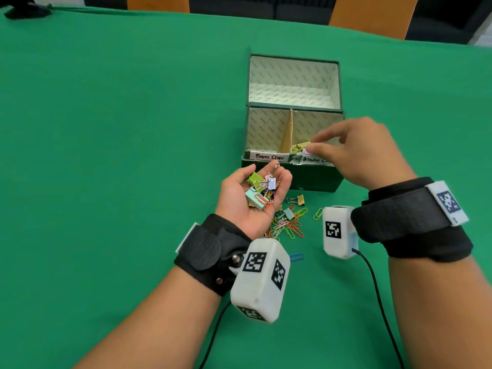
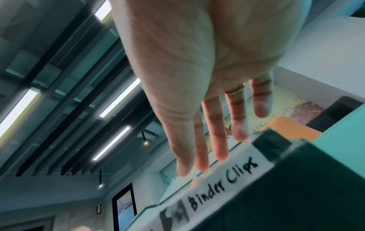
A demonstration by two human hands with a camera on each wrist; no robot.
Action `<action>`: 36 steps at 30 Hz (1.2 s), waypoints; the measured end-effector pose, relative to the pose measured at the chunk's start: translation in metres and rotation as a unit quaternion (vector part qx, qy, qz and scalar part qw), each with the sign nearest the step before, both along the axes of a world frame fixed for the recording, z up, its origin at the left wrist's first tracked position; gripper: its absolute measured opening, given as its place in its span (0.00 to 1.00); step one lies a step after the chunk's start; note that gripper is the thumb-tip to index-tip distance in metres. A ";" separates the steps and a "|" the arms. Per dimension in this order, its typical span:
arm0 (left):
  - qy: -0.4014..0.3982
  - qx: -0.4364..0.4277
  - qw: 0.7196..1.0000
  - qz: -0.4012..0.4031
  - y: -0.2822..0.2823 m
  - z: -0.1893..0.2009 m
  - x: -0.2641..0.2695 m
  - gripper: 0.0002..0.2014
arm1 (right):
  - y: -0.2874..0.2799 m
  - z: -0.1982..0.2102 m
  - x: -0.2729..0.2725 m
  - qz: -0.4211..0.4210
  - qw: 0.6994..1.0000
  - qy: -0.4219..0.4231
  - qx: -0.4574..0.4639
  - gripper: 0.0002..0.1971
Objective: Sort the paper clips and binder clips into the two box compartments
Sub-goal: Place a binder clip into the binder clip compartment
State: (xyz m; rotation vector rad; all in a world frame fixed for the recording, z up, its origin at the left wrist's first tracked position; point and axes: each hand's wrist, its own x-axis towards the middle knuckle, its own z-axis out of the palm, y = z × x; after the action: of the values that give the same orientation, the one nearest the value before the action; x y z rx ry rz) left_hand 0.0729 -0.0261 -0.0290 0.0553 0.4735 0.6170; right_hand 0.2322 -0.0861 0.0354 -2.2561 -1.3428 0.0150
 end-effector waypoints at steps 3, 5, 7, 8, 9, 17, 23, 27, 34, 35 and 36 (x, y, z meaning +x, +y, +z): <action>0.000 0.003 1.000 -0.003 0.002 0.001 0.000 0.17 | -0.005 0.015 -0.009 0.046 0.998 0.013 0.050 0.07; -0.002 0.003 1.000 0.001 0.003 0.001 -0.001 0.17 | -0.010 0.025 -0.020 0.115 0.991 0.052 0.048 0.06; 0.004 0.011 1.000 0.006 0.003 0.000 0.000 0.17 | -0.012 0.029 -0.034 0.179 0.981 0.072 -0.007 0.07; 0.010 0.017 1.000 0.006 0.003 0.000 0.000 0.17 | -0.010 0.027 -0.039 0.198 0.977 0.072 -0.034 0.08; 0.015 0.023 1.000 0.005 0.002 -0.001 0.000 0.18 | -0.009 0.025 -0.043 0.210 0.974 0.066 -0.055 0.08; 0.016 0.032 0.999 -0.007 0.002 -0.001 -0.003 0.25 | -0.003 0.015 -0.052 0.228 0.967 0.038 -0.111 0.09; 0.024 0.037 0.999 -0.006 0.003 -0.002 -0.003 0.20 | 0.001 0.007 -0.052 0.222 0.970 0.045 -0.092 0.10; 0.020 0.025 0.999 0.011 0.005 -0.002 -0.004 0.17 | 0.007 -0.002 -0.056 0.222 0.971 0.054 -0.068 0.07; 0.016 0.036 0.999 0.015 0.003 -0.004 -0.001 0.16 | 0.008 -0.002 -0.058 0.234 0.971 0.005 -0.047 0.18; 0.024 0.045 0.999 0.010 0.002 -0.004 -0.001 0.15 | 0.008 -0.003 -0.059 0.243 0.968 -0.002 -0.058 0.19; 0.032 0.053 0.998 0.006 0.002 -0.005 0.000 0.15 | 0.008 -0.004 -0.061 0.251 0.965 -0.005 -0.071 0.18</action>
State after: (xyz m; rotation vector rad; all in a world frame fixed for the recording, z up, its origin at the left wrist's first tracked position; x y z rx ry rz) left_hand 0.0726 -0.0243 -0.0344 0.1731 0.5039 0.6529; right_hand 0.1709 -0.0784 0.0316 -1.9631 -1.9370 0.2840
